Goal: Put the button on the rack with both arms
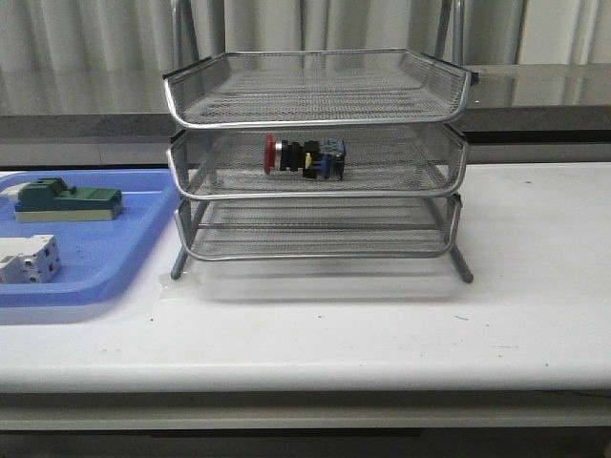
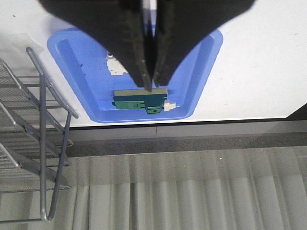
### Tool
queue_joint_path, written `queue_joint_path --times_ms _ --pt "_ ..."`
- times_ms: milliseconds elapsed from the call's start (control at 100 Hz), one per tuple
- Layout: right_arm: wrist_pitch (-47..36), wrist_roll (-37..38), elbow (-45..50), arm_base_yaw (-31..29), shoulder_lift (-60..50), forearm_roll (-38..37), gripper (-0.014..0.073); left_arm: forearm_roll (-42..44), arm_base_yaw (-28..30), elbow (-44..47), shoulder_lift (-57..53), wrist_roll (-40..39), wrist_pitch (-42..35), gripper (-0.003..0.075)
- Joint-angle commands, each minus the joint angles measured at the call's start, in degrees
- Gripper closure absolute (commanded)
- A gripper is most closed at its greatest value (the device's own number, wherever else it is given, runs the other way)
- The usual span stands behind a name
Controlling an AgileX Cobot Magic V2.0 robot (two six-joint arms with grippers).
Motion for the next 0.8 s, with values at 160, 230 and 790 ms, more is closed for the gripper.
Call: queue_joint_path --times_ms 160,230,790 --pt "-5.0 -0.2 0.1 -0.2 -1.0 -0.8 0.0651 -0.7 0.1 1.9 -1.8 -0.6 -9.5 0.0741" --pt "-5.0 -0.2 0.1 -0.2 -1.0 -0.8 0.0651 -0.7 0.1 1.9 -1.8 -0.6 -9.5 0.0741" --pt "-5.0 -0.2 0.1 -0.2 -1.0 -0.8 0.0651 -0.7 0.1 1.9 -1.8 -0.6 -9.5 0.0741"
